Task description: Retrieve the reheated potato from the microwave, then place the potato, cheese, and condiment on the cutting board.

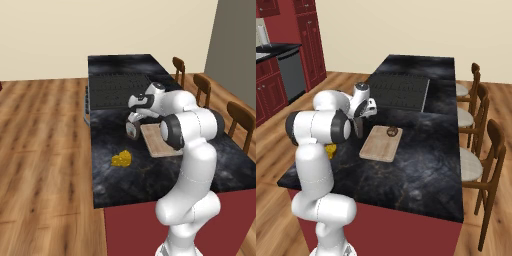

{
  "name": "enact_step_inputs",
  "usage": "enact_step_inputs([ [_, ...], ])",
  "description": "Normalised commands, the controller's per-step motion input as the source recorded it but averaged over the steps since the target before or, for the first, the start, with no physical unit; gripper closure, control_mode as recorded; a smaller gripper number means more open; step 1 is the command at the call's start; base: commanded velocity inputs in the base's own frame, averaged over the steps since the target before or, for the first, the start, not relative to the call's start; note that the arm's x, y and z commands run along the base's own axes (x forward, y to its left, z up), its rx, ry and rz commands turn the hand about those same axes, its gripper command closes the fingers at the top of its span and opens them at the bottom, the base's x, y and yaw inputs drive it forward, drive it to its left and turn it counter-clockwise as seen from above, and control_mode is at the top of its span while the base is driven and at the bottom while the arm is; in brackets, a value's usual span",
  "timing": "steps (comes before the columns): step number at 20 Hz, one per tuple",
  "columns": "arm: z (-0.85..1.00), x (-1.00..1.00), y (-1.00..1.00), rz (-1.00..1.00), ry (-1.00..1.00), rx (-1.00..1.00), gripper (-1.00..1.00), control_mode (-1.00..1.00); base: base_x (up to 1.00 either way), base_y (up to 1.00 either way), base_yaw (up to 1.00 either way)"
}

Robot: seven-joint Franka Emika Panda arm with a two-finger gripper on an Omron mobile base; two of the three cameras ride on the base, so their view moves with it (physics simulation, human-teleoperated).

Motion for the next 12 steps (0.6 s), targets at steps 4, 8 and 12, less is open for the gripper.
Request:
enact_step_inputs([
  [4, -0.12, 0.04, 0.14, 0.00, 0.00, 0.00, -1.00, -1.00, 0.00, 0.00, 0.00],
  [8, -0.16, 0.08, 0.16, 0.00, 0.00, 0.00, -1.00, -1.00, 0.00, 0.00, 0.00],
  [12, -0.15, 0.14, 0.06, 0.00, 0.00, -0.01, -1.00, -1.00, 0.00, 0.00, 0.00],
])
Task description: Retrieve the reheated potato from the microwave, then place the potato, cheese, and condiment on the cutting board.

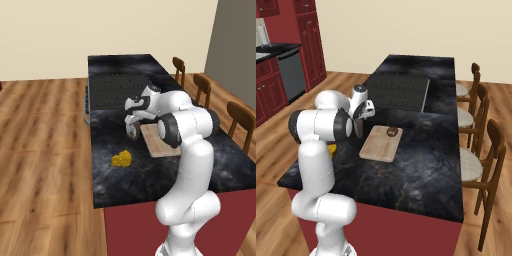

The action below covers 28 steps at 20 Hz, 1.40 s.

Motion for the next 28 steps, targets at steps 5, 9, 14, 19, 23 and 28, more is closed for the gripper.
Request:
enact_step_inputs([
  [5, -0.12, 0.08, 0.00, 0.00, 0.00, -0.02, -1.00, -1.00, 0.00, 0.00, 0.00],
  [9, -0.11, 0.06, 0.00, 0.00, 0.00, -0.01, -1.00, -1.00, 0.00, 0.00, 0.00],
  [14, -0.12, 0.09, 0.01, 0.00, 0.00, 0.00, -1.00, -1.00, 0.00, 0.00, 0.00],
  [19, -0.13, 0.03, 0.00, 0.00, 0.00, 0.00, -1.00, -1.00, 0.00, 0.00, 0.00],
  [23, -0.18, -0.03, 0.05, 0.00, 0.00, 0.00, -1.00, -1.00, 0.00, 0.00, 0.00],
  [28, -0.28, -0.07, 0.08, 0.00, 0.00, -0.01, -1.00, -1.00, 0.00, 0.00, 0.00],
])
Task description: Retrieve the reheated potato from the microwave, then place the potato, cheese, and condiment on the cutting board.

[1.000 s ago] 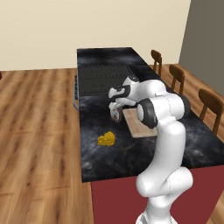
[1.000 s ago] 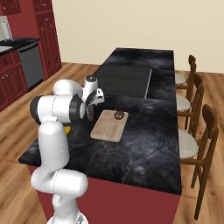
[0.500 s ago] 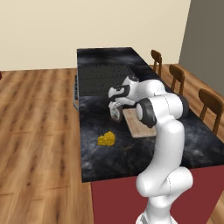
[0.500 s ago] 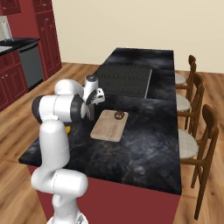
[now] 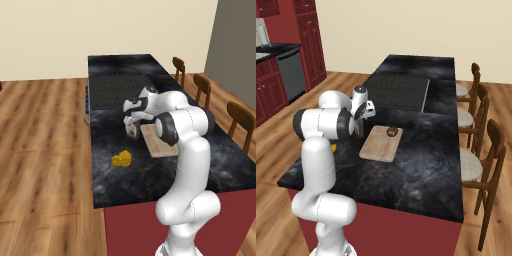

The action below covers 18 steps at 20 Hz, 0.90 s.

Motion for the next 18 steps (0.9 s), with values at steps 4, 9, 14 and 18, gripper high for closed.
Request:
enact_step_inputs([
  [4, -0.31, -0.07, 0.08, 0.00, 0.00, 0.00, -1.00, -1.00, 0.00, 0.00, 0.00],
  [9, -0.43, -0.13, 0.09, 0.00, 0.02, 0.00, 1.00, -1.00, 0.00, 0.00, 0.00],
  [14, -0.56, -0.16, 0.04, 0.00, 0.05, -0.02, 1.00, -1.00, 0.00, 0.00, 0.00],
  [18, -0.59, -0.19, 0.03, 0.00, 0.03, -0.01, 1.00, -1.00, 0.00, 0.00, 0.00],
])
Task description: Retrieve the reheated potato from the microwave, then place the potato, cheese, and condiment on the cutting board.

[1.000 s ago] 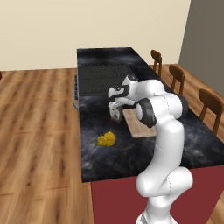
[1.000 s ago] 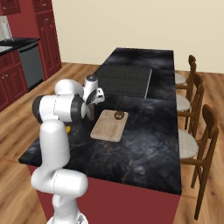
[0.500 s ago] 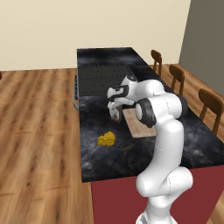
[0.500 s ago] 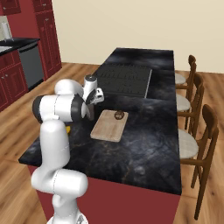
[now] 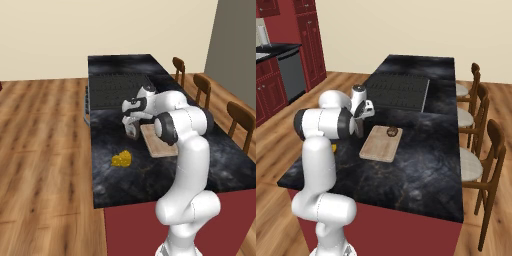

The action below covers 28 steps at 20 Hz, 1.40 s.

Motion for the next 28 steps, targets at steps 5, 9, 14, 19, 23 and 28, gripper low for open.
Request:
enact_step_inputs([
  [5, -0.36, -0.33, 0.01, 0.00, 0.02, 0.00, 1.00, -1.00, 0.00, 0.00, 0.00],
  [9, 0.04, -0.58, -0.10, 0.00, 0.00, 0.01, 1.00, -1.00, 0.00, 0.00, 0.00],
  [14, 0.13, -0.59, -0.20, 0.00, -0.03, 0.00, 1.00, -1.00, 0.00, 0.00, 0.00],
  [19, 0.24, -0.29, -0.38, -0.02, -0.06, 0.00, 1.00, -1.00, 0.00, 0.00, 0.00],
  [23, 0.21, -0.10, -0.49, -0.07, -0.03, 0.00, 1.00, -1.00, 0.00, 0.00, 0.00],
  [28, 0.14, -0.02, -0.46, -0.09, 0.00, 0.00, 1.00, -1.00, 0.00, 0.00, 0.00],
])
